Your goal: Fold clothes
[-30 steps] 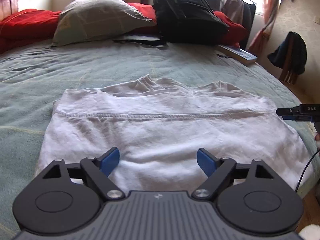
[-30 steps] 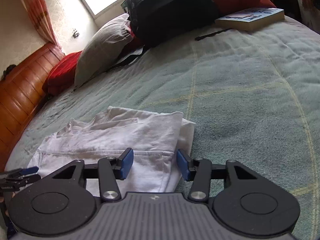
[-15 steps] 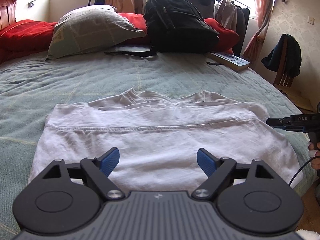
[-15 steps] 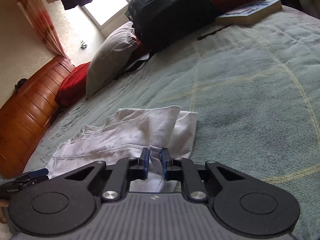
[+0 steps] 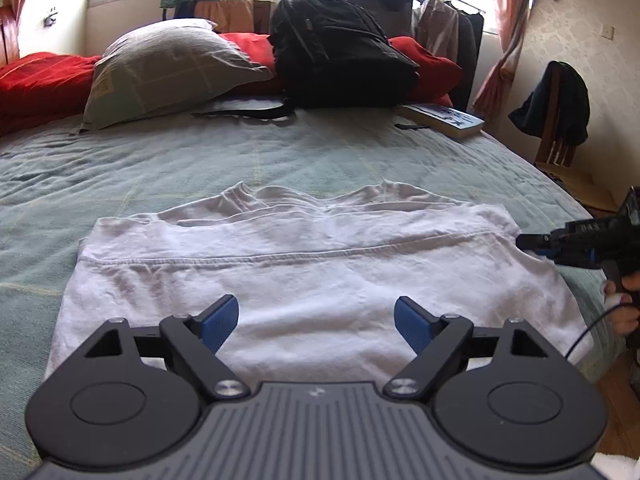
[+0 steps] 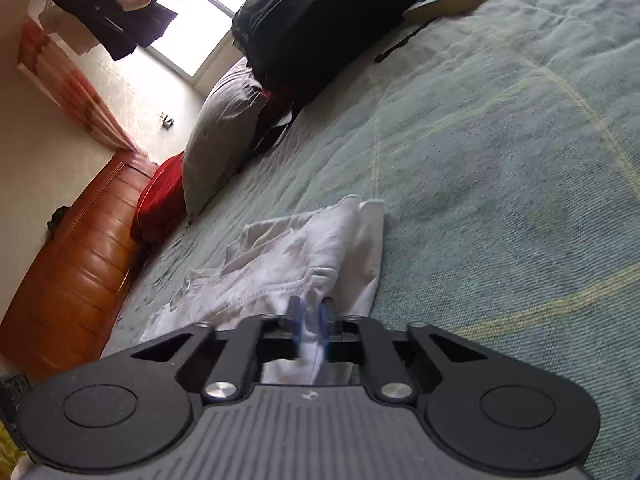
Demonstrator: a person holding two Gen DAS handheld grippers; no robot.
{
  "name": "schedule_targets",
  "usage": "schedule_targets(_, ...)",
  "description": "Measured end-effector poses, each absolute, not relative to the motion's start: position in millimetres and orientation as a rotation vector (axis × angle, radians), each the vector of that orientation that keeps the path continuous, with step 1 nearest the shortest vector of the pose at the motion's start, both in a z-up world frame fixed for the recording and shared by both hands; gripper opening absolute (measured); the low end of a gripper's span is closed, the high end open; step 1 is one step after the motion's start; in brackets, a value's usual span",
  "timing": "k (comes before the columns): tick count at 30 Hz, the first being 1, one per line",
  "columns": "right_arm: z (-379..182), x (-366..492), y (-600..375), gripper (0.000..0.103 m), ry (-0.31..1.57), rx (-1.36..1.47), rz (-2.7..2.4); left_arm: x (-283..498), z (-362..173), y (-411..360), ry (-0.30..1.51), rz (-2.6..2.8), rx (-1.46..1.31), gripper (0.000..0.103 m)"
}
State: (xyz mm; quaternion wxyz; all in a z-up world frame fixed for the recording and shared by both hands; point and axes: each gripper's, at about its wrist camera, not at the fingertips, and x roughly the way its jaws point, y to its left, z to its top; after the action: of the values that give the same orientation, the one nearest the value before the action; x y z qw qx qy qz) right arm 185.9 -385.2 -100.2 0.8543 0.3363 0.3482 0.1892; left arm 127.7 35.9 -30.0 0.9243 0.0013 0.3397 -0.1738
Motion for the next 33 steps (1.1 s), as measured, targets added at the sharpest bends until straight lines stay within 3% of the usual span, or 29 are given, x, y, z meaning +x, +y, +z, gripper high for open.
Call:
schedule_targets(9, -92.6, 178.1, -385.6, 0.005, 0.754, 0.612, 0.291, 129.9, -30.9, 36.4, 0.706, -0.355, 0.023, 0.085)
schedule_targets(19, -35.3, 149.8, -334.3, 0.02, 0.666, 0.266, 0.424, 131.0, -38.6, 33.5, 0.72, -0.38, 0.111, 0.085)
schedule_targets(24, -64.7, 137.0, -292.1, 0.021, 0.776, 0.011, 0.397, 131.2, -49.1, 35.7, 0.736, -0.372, 0.152, 0.085)
schedule_targets(30, -66.5, 91.5, -298.1, 0.022, 0.833, -0.084, 0.385, 120.9, -58.6, 63.3, 0.769, -0.29, 0.185, 0.088)
schedule_targets(33, -54.3, 84.6, -285.1, 0.033, 0.792, -0.105, 0.384, 117.2, -46.9, 67.8, 0.744, -0.275, 0.164, 0.088)
